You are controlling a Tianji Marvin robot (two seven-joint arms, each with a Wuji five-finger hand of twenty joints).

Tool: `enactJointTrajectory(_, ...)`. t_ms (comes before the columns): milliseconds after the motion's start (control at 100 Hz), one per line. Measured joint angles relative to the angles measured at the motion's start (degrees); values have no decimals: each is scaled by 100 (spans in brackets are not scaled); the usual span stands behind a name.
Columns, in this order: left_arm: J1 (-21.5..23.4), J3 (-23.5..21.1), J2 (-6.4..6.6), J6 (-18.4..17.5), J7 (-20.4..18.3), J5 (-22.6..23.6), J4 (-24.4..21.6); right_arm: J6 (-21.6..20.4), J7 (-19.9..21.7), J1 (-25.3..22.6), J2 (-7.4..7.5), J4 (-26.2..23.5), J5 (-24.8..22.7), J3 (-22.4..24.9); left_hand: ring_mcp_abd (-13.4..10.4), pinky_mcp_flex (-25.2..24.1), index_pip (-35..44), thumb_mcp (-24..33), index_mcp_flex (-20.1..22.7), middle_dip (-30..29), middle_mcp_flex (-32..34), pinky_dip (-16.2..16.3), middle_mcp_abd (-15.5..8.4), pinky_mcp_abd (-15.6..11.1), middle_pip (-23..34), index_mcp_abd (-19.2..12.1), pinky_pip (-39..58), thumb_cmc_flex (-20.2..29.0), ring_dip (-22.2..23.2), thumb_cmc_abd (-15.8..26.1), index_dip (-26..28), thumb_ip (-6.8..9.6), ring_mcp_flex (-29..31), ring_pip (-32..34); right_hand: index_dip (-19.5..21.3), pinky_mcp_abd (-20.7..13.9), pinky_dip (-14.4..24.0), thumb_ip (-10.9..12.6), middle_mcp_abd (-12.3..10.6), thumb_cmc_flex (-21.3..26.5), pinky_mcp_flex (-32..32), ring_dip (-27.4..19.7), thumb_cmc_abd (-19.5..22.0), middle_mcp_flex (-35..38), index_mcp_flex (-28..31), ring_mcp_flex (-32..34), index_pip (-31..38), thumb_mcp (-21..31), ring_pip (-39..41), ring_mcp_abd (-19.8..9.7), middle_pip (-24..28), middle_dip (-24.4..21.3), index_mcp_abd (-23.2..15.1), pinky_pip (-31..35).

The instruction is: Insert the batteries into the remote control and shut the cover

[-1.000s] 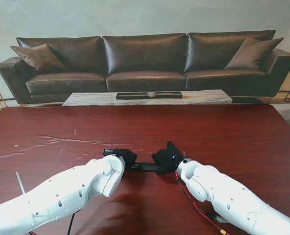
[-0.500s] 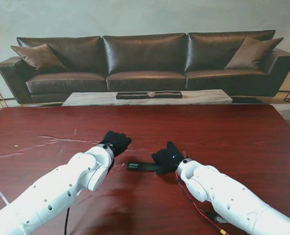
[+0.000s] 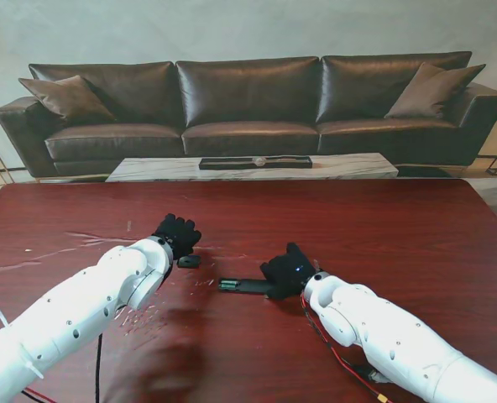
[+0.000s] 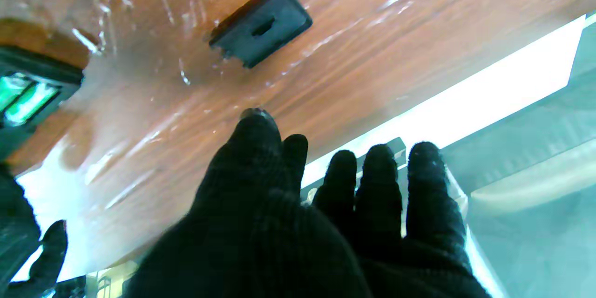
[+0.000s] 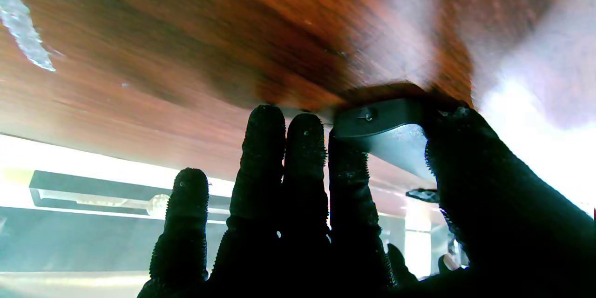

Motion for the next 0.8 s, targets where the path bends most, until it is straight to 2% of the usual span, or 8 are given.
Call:
enactJointTrajectory(310,-507,649,-25,136,-8,-805,555,0,-17,-6,0,6,-1,7,0,-8,-9,-58,-74,-73,-54,-118,0,-32,-17,91,-24,-344,-54,0,-70,-40,-169,-1,0,0,0,0,1,0,0,0,3,0,0,0,-2,-10,0,0,0,0,0,0)
enactJointTrajectory(550,-836,1171,-83,324,-279,-1301,742,0,-31,-15,0,10,-7,19,48,24,-10,-63,-61,-73,-51,-180,0,-8,-18,117,-24,-529,-54,0,-71,-51,-163,-1,1,1,0,0,1,15,0,0,15,0,0,0,-2,-59,0,0,0,0,-13,0)
enactJointTrajectory(630,-934,1326,-114,361,-324,-1424,824,0,-34,-16,0,11,-10,20,48,37,-10,-63,-61,-73,-51,-180,0,-4,-18,141,-4,-739,-54,0,-71,-82,-161,4,1,1,0,0,1,19,0,0,42,0,0,0,-2,-94,0,0,0,0,-13,0)
enactJointTrajectory(800,-1080,1552,-178,420,-374,-1672,996,0,-38,-16,0,13,-12,21,55,43,-10,-63,-61,-73,-51,-182,0,6,-18,180,4,-808,-54,0,-71,-83,-159,15,1,1,0,0,1,30,0,0,52,0,0,0,-2,-118,0,0,0,0,-14,0)
